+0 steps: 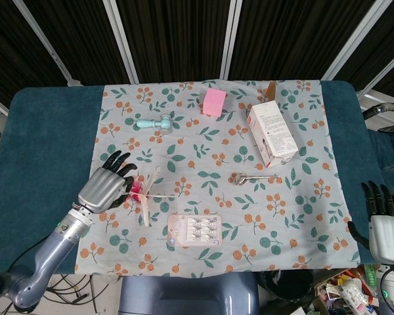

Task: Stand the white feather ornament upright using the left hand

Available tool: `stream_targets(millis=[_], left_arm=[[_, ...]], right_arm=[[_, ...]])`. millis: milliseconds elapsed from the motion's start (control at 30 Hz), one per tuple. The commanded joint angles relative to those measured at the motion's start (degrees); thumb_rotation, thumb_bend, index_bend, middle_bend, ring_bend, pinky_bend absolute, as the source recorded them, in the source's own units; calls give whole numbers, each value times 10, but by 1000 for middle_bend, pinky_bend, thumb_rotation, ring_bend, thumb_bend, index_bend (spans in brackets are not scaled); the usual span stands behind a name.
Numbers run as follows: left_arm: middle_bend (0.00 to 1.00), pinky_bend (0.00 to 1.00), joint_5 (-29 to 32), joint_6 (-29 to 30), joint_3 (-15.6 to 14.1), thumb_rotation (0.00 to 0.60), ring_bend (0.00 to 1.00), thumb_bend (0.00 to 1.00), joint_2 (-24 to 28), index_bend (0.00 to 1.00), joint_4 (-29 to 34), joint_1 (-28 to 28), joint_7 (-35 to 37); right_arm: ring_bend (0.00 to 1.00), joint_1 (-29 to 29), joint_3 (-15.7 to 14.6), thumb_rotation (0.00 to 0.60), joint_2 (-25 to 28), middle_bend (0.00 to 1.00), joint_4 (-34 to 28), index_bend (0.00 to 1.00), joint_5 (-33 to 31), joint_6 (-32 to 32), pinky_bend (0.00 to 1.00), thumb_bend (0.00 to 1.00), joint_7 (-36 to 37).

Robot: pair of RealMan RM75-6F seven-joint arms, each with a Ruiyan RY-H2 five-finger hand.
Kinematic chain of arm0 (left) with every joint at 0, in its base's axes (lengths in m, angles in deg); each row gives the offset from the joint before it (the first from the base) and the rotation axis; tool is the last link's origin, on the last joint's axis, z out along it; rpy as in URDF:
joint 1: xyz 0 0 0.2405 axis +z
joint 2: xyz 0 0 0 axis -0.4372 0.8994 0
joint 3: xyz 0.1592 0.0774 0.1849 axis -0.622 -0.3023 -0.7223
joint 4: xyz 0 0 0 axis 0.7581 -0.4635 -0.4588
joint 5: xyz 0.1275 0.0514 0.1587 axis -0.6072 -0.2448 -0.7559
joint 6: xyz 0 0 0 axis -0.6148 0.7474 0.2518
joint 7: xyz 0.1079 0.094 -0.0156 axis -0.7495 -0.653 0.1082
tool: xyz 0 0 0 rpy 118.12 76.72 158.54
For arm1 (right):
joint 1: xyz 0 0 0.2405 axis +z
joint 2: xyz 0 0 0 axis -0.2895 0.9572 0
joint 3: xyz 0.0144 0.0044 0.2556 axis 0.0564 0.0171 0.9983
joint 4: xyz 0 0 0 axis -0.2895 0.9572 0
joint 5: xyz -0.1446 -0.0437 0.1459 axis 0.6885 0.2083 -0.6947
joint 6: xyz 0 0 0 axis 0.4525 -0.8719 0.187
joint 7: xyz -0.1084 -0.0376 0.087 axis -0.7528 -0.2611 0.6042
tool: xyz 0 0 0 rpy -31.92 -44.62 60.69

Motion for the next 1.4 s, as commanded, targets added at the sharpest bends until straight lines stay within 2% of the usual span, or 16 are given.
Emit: stream_targets(millis=[33, 200, 333, 533, 767, 1067, 1267, 1400], left_arm=[[229, 0, -3, 1, -1, 600, 0, 451, 4, 580, -9, 6, 9], [214, 0, -1, -4, -4, 600, 0, 385, 8, 504, -21, 14, 19], [177, 0, 1, -5, -3, 600, 0, 323, 9, 314, -27, 19, 29], [106, 0, 14, -3, 3, 600, 0, 295, 18, 104, -35, 29, 38], [91, 0, 36, 2, 18, 600, 0, 292, 42, 71, -23, 39, 52], [88, 0, 3, 59, 32, 600, 0, 292, 124, 69, 28, 70, 65], [40, 0, -28, 110, 9, 600, 0, 280, 188, 22, 31, 128, 114], [13, 0, -49, 144, -5, 600, 0, 268, 206, 0, 17, 164, 149]], right_arm=[[16, 0, 1, 600, 0, 47, 0, 0, -1, 0, 135, 167, 0], [16, 0, 1, 600, -1, 47, 1, 0, -1, 0, 135, 167, 0], [16, 0, 1, 600, -1, 47, 1, 0, -1, 0, 135, 167, 0], [16, 0, 1, 600, -1, 47, 1, 0, 0, -2, 135, 167, 0], [16, -1, 1, 600, -1, 47, 0, 0, 1, -2, 135, 167, 1], [16, -2, 1, 600, 2, 48, -4, 0, 4, -7, 135, 167, 4], [16, -5, 2, 600, 5, 55, -9, 0, 6, -14, 135, 167, 9], [16, -5, 1, 600, 5, 55, -10, 0, 9, -16, 134, 168, 10]])
